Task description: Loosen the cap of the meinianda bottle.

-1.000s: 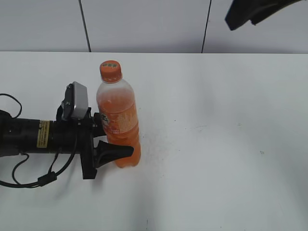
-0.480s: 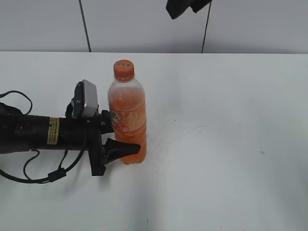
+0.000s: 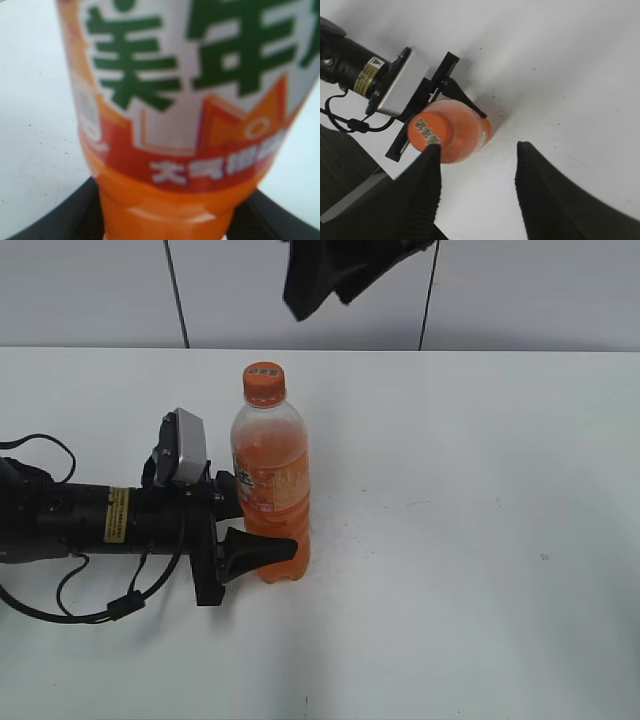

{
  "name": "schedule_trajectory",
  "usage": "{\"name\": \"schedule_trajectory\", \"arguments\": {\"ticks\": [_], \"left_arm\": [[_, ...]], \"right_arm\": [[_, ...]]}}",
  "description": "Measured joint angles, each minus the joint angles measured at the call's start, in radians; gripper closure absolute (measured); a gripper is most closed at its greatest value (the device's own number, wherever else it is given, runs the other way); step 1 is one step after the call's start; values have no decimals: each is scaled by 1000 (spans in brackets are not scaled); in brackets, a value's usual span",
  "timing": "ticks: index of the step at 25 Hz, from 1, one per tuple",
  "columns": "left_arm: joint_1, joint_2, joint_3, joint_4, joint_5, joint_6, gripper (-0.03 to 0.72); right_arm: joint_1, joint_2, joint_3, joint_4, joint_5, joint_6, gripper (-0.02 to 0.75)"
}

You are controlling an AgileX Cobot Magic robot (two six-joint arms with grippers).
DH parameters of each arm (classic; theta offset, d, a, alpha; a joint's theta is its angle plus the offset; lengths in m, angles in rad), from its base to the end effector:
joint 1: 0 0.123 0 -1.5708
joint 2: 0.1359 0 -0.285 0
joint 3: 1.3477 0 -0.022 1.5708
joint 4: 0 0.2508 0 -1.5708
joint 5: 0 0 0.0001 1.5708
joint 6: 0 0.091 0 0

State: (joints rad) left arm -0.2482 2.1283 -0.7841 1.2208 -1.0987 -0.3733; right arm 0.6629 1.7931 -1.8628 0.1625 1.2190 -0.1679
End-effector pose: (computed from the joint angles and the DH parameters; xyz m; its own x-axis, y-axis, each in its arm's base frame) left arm 0.2912 -0.1523 0.0796 -0.1346 0.3154 -0.9393 0.9679 0.2448 -0.0565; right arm 0.2975 0.2498 0.3724 -0.6083 -0.6144 -0.5025 -0.7393 0.6690 0.0769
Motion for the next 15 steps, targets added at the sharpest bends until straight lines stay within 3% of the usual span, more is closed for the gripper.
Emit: {"name": "schedule_trajectory", "arguments": {"ticks": [6,15], "left_arm": [[-1,0,0,-1,0,-9,286],[-2,0,0,-4,2,-22,286]], "right_arm": [[93,41,0,-51,0,-8,373],[104,80,0,-29,0,-9,373]]}}
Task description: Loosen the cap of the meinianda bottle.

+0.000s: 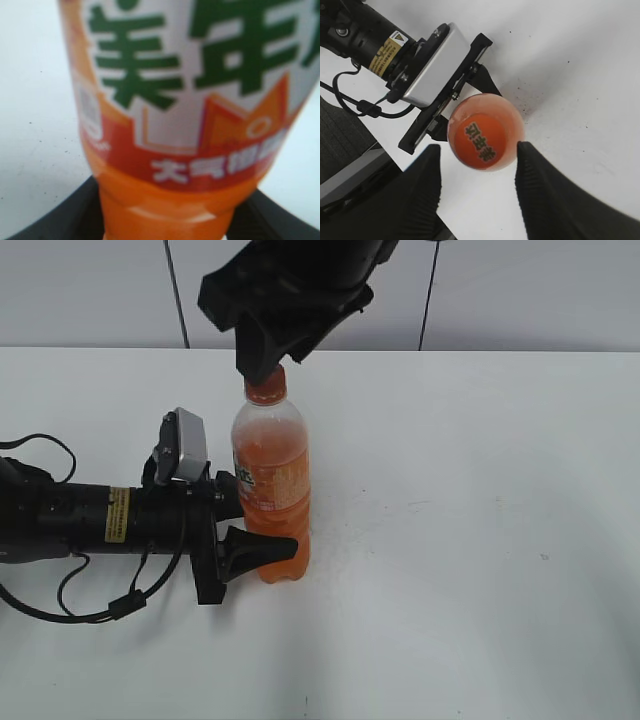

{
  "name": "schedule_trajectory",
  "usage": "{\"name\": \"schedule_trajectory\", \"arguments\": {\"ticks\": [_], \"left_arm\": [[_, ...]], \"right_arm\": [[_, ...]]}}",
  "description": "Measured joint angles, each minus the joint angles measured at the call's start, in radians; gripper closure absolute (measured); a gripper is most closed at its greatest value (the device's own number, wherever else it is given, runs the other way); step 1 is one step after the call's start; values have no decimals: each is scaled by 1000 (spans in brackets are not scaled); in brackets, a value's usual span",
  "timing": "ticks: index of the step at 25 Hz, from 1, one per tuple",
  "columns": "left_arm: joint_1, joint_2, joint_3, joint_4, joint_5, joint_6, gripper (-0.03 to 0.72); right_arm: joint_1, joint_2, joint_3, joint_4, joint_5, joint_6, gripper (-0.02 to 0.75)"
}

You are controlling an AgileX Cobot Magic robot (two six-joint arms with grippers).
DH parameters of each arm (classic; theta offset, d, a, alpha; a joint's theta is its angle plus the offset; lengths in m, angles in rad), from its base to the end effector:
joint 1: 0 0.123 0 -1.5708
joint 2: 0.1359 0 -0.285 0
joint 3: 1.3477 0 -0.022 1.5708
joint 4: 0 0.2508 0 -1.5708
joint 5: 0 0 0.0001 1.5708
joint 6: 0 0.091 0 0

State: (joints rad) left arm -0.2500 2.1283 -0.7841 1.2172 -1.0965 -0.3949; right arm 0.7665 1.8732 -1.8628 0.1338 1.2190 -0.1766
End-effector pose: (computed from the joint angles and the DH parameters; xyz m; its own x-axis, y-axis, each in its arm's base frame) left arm 0.2913 -0.1527 0.0795 -0.1567 0.3107 -0.9375 0.9642 0.2538 -0.0770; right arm 0.2853 0.2905 0.3402 -0.5545 -0.7128 -0.4295 -0.8047 0.5908 0.0585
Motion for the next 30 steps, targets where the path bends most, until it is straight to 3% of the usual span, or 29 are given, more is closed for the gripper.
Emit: {"name": "schedule_trajectory", "arguments": {"ticks": [8,14,22,27,30], "left_arm": [[0,0,0,-1,1,-2,286],[0,0,0,0,1,-2,286],[0,0,0,0,1,-3,286],[0,0,-1,2,1,-3,286],[0,0,-2,4,1,-3,286]], "right_arm": [[8,29,0,-9,0,0,375],[8,29,0,-14,0,-52,494],[8,28,-5,-29,-1,-165,526],[8,33,-5,-28,-1,-143,390],[8,38,-5,-28,-1,-136,349]]}}
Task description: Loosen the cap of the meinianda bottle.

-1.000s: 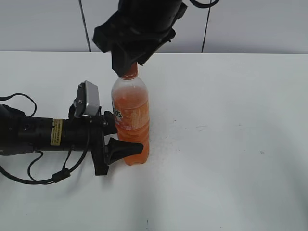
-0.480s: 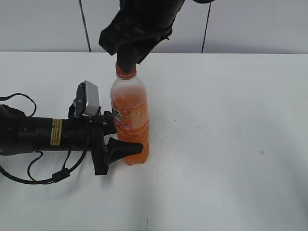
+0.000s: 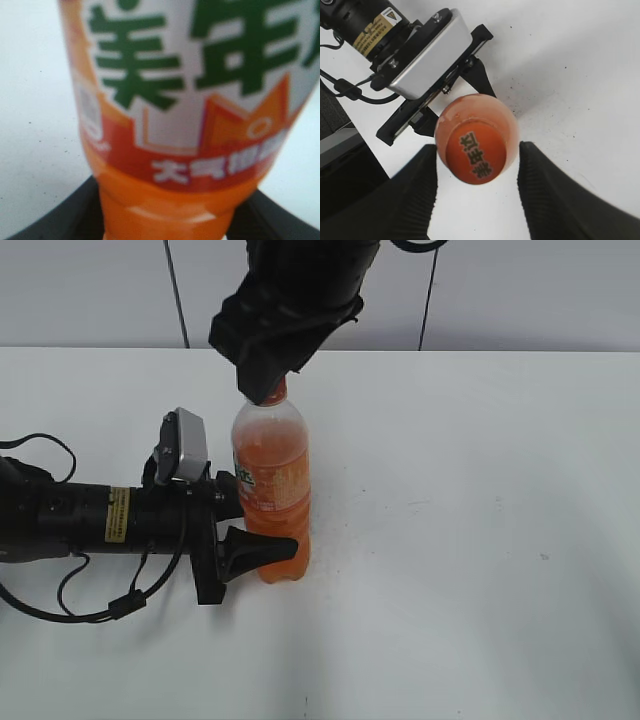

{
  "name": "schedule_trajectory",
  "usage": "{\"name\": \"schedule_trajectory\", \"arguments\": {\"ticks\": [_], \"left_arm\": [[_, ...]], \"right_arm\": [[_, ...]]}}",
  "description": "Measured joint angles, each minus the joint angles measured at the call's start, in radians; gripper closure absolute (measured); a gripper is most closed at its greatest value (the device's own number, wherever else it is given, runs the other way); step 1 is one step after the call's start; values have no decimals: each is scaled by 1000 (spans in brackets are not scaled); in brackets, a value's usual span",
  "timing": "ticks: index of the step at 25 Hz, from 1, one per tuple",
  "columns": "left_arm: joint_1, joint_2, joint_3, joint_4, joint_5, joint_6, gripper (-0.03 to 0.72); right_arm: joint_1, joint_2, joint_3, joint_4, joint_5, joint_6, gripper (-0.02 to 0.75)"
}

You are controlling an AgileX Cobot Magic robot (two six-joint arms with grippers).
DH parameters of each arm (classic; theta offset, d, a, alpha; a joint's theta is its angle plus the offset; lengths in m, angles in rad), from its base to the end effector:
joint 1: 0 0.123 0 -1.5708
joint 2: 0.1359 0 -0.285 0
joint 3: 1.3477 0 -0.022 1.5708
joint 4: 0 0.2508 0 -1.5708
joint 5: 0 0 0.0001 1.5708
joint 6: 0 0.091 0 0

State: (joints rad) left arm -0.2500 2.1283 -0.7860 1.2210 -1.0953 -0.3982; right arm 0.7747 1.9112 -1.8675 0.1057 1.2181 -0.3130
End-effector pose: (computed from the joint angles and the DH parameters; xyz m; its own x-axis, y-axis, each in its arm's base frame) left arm 0.2915 -0.1528 0.0795 -0.1570 0.3121 -0.9370 0.9646 0.2518 -0.0777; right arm 0.2905 0.2969 0.3256 -0.4364 -0.8071 -0.3978 -0.8758 0.4824 -0.0180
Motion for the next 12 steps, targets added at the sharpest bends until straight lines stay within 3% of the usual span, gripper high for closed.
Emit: {"name": "schedule_trajectory", "arguments": {"ticks": [5,12], "left_arm": [[0,0,0,1,0,1,286],[0,0,0,2,0,1,286]], "right_arm": [[0,6,0,1,0,3,344],[0,32,1,4,2,3,442]]}}
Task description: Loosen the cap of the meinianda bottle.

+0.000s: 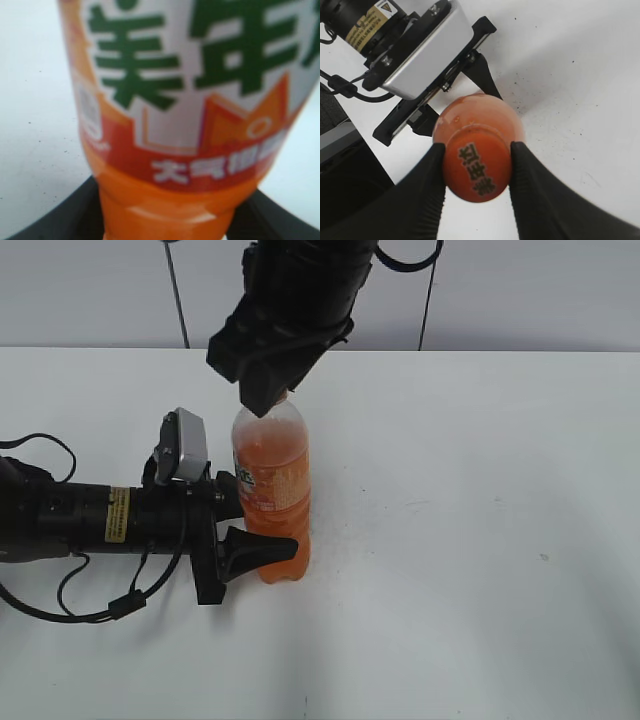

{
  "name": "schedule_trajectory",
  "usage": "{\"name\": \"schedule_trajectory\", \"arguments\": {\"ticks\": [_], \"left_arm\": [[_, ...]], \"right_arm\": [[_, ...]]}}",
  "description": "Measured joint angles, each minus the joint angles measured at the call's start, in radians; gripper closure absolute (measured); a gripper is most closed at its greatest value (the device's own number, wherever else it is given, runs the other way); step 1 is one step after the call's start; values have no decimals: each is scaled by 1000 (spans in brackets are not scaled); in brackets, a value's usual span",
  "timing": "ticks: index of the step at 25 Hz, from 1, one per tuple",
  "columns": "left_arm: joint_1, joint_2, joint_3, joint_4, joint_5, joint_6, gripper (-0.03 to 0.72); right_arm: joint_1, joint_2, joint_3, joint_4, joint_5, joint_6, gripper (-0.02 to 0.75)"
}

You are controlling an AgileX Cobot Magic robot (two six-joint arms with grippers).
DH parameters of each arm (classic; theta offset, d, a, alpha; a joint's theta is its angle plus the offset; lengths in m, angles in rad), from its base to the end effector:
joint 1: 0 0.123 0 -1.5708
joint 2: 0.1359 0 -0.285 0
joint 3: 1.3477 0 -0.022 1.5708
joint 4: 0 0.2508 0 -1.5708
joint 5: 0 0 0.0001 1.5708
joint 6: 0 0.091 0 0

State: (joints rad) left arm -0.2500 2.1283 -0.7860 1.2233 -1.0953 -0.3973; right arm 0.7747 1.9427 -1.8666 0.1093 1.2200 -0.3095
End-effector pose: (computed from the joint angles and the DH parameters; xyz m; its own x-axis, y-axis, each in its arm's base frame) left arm 0.2913 -0.1529 0.0795 -0.1553 0.3133 -0.9369 0.9653 0.2495 -0.0766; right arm 0.2945 0.3013 0.3122 -0.4495 -0.8137 -0.3685 -0.8747 0.4847 -0.0033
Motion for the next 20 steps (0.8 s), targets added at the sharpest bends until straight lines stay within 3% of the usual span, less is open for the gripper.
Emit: {"name": "schedule_trajectory", "arguments": {"ticks": [6,12,20], "left_arm": [[0,0,0,4,1,0,286],[0,0,-1,8,1,0,286],[0,0,-2,10,1,0,286]], "right_arm": [[0,-1,0,6,0,0,437],[0,-10,-13,17,4,14,345],[0,-11,-35,15,4,19,338]]}}
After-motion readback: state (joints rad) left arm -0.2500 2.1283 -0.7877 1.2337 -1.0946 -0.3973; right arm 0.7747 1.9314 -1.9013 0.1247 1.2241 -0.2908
